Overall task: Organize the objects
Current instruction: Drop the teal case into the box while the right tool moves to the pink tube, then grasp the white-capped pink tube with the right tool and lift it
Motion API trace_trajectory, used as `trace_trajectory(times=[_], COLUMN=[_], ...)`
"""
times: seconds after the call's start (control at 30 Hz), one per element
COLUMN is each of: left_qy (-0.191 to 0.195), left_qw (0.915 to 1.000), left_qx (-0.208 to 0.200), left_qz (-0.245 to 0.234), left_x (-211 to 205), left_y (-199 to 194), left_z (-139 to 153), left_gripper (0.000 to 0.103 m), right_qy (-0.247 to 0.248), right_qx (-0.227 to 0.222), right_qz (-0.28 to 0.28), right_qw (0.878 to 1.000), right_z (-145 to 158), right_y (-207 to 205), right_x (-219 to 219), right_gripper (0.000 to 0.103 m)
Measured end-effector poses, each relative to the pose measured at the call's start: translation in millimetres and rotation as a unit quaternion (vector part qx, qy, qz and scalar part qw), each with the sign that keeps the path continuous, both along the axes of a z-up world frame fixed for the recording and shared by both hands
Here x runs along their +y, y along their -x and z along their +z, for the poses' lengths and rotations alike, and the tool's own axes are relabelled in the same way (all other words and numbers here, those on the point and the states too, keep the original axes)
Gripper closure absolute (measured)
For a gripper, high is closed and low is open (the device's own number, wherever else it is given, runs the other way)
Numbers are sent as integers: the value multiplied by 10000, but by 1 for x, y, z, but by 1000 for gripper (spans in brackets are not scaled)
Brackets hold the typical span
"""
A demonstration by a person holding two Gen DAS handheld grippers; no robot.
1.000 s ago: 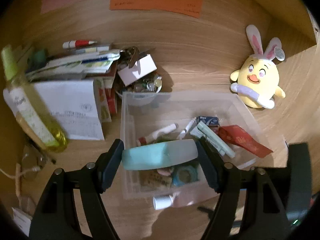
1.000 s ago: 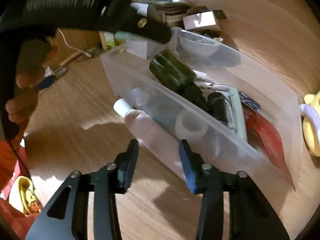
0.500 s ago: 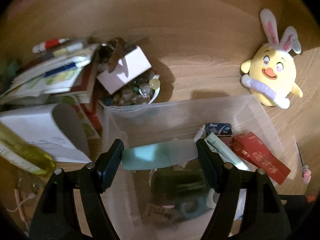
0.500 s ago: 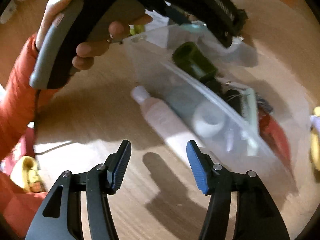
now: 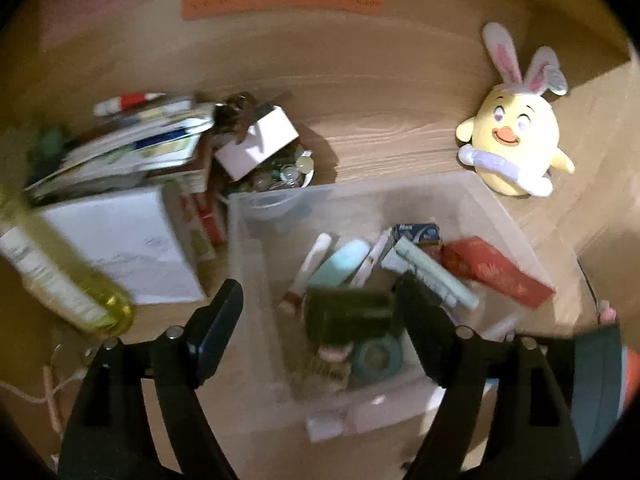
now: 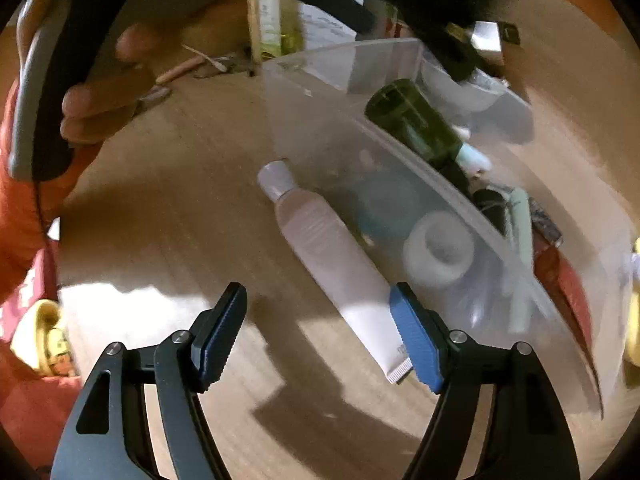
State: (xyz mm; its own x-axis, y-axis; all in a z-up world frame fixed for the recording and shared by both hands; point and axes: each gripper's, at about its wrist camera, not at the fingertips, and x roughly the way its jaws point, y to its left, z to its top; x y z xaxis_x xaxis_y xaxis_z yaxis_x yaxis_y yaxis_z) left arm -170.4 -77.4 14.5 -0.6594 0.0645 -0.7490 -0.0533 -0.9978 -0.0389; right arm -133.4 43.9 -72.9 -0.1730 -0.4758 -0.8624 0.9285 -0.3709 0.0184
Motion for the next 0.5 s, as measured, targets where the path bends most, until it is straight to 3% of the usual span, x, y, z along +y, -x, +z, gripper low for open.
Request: trace_trajectory(times=[0.27, 0.5], left_qy=[137, -198], left_qw=[9995, 9979], left_qx=[230, 290], left_qz=[172, 539], left_x=[-14, -43], left_y=[-66, -109], left_z=[-10, -17], left_gripper=[23, 23], right_qy=[24, -16], right_qx=[327, 458], right_qz=[-114, 228], right_qw=[9994, 9987], right_z=[-1, -15], right_y=[-4, -6], right_x=[-16, -60], right_gripper=[34, 36])
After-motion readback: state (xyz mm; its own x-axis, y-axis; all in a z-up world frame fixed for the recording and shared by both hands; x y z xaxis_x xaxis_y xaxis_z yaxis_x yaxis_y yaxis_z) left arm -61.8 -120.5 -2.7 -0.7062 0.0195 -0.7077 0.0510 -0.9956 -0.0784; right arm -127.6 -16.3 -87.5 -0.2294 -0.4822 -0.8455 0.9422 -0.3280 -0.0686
